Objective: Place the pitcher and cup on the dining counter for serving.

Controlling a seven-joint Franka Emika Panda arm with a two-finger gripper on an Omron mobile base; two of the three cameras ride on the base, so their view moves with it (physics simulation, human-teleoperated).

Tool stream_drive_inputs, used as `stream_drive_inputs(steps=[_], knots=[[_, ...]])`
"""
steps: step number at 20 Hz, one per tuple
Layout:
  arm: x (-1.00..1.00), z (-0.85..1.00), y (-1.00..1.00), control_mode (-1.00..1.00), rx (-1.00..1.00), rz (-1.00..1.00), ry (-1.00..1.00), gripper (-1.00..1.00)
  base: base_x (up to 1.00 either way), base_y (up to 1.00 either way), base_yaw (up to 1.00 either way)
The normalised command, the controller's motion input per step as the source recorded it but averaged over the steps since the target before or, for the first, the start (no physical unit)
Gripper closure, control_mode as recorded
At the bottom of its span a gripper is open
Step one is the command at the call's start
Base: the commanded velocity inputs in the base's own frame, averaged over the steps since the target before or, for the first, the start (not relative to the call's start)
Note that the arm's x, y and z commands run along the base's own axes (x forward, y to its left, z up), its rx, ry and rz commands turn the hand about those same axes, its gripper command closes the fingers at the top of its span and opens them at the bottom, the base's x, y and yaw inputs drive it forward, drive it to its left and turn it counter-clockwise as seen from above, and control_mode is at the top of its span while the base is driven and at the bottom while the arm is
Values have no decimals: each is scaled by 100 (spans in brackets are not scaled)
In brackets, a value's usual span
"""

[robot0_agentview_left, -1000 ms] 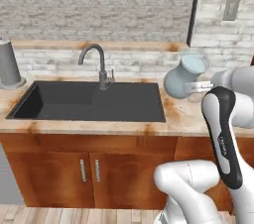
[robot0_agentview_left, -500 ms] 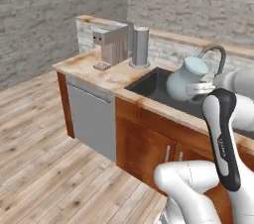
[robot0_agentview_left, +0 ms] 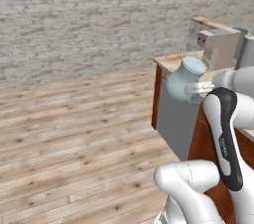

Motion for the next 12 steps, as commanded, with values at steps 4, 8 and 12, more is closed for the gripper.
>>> stream_drive_inputs(steps=[4, 8, 12], knots=[[0, 0, 0, 100, 0, 0, 0, 100, 100, 39, 37], [0, 0, 0, 100, 0, 0, 0, 100, 100, 23, 22], [0, 0, 0, 100, 0, 0, 0, 100, 100, 2, 1]])
